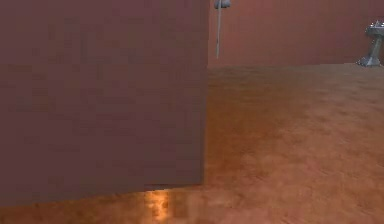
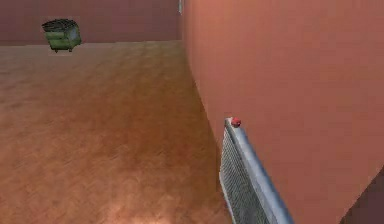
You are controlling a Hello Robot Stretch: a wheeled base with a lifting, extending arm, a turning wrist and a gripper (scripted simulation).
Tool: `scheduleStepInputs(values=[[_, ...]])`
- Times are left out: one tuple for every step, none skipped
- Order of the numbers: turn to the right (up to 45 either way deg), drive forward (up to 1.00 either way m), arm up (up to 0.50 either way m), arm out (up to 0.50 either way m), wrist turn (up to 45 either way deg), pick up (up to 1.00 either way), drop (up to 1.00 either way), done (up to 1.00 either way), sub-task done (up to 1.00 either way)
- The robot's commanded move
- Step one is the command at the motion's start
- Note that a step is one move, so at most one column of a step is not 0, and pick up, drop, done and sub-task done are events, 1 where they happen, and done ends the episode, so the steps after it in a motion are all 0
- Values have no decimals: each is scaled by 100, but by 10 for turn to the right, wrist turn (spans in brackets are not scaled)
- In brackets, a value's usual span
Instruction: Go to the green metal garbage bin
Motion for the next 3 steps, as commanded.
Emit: scheduleStepInputs(values=[[450,0,0,0,0,0,0,0,0],[180,0,0,0,0,0,0,0,0],[0,100,0,0,0,0,0,0,0]])
